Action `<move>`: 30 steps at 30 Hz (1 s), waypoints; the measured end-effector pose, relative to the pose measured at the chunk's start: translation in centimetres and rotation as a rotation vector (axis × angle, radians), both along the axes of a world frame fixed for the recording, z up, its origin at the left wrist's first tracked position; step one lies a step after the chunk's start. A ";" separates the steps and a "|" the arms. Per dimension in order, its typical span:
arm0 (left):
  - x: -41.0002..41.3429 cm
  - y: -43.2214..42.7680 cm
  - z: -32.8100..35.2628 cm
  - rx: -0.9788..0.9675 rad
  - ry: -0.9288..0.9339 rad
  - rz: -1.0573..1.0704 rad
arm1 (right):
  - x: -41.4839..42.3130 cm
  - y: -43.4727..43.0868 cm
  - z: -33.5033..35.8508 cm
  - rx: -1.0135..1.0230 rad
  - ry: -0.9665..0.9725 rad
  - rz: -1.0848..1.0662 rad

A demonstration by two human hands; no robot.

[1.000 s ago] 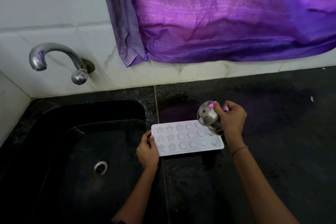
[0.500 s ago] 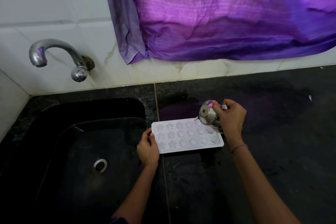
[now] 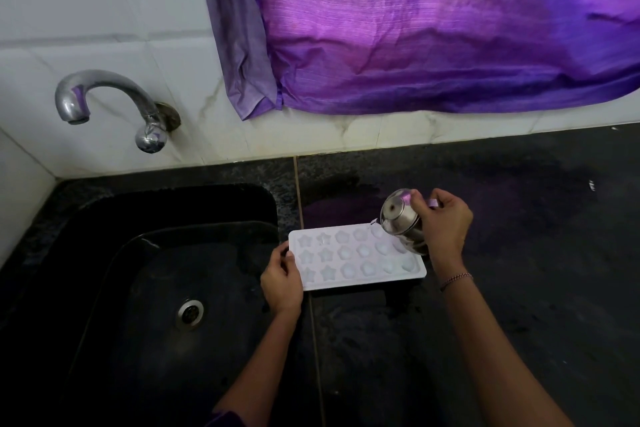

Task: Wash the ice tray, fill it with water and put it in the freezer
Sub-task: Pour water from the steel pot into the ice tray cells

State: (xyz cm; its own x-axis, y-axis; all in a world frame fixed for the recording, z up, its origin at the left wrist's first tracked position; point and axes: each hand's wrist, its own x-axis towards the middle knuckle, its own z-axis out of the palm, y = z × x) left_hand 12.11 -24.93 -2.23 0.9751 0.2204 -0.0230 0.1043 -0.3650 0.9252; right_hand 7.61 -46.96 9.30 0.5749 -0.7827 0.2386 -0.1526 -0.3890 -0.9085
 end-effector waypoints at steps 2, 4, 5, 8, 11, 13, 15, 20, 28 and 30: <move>0.0 0.0 0.0 -0.002 -0.002 0.001 | 0.0 -0.2 -0.1 0.066 -0.005 -0.020; 0.0 0.0 0.1 -0.002 -0.002 0.002 | 0.0 -0.5 -0.2 0.132 -0.016 -0.037; -0.1 -0.1 0.1 -0.004 -0.002 0.002 | 0.0 -0.7 -0.2 0.160 -0.026 -0.047; -0.1 0.0 0.1 -0.011 0.003 -0.002 | -0.1 -1.0 -0.1 0.215 -0.048 -0.074; -0.1 0.0 0.1 -0.007 0.005 -0.001 | -0.2 -1.4 -0.2 0.197 -0.048 -0.079; -0.1 -0.1 0.3 -0.005 0.011 0.004 | -0.2 -1.6 -0.3 0.165 -0.035 -0.075; -0.1 -0.1 0.4 -0.005 0.016 0.009 | -0.2 -1.6 -0.3 0.124 -0.016 -0.069; -0.2 -0.1 0.5 -0.007 0.018 0.010 | -0.4 -1.6 -0.1 -0.005 0.008 -0.048; -0.1 0.0 0.3 -0.020 0.029 0.002 | -0.2 -1.7 -0.3 -0.101 0.034 0.003; -0.1 0.0 0.3 -0.024 0.033 0.002 | -0.2 -1.7 -0.3 -0.110 0.034 0.006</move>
State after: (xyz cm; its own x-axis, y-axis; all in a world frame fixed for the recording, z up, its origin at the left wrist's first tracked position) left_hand 11.97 -24.94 -1.88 0.9732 0.2218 -0.0603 0.1355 -0.3421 0.9299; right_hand 7.45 -48.64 8.97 0.5887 -0.7491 0.3037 -0.1794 -0.4875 -0.8545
